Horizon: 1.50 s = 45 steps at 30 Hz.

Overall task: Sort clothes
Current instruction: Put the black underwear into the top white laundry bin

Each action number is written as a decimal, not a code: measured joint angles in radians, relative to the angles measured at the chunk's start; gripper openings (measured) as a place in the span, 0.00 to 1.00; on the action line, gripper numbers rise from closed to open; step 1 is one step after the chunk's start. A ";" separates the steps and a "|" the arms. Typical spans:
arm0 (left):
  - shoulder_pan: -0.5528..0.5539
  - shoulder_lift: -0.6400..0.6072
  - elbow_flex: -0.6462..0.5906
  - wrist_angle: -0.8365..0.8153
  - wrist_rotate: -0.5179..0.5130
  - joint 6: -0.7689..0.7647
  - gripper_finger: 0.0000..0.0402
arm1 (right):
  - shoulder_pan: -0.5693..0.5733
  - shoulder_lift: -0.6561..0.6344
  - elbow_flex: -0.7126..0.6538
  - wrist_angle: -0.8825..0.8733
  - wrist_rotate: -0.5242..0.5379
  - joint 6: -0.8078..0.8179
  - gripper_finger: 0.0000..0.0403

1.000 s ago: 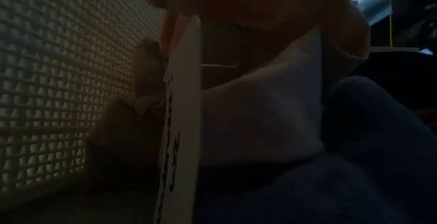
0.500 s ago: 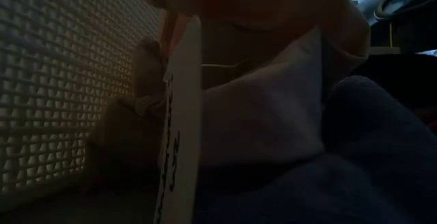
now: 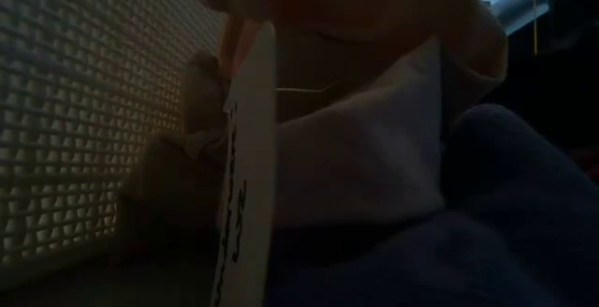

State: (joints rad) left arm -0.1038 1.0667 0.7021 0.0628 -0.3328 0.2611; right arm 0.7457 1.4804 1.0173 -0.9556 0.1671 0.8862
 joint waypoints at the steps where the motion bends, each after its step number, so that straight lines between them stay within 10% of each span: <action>1: 0.000 0.000 0.000 0.000 0.000 0.000 0.40 | 0.000 -0.023 0.014 -0.005 0.004 0.000 0.03; 17: 0.000 0.000 0.000 0.000 0.000 0.000 0.40 | 0.000 -0.271 0.230 -0.150 0.406 -0.009 0.03; 26: 0.000 0.000 0.000 0.001 0.000 0.000 0.40 | -0.014 -0.317 0.385 -0.171 0.743 -0.317 0.03; 45: 0.000 0.000 0.000 0.002 0.000 0.000 0.40 | -0.419 -0.322 0.716 -0.155 1.086 -0.869 0.03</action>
State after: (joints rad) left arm -0.1040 1.0664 0.7021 0.0643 -0.3328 0.2607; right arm 0.3272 1.1580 1.7329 -1.1103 1.2533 0.0174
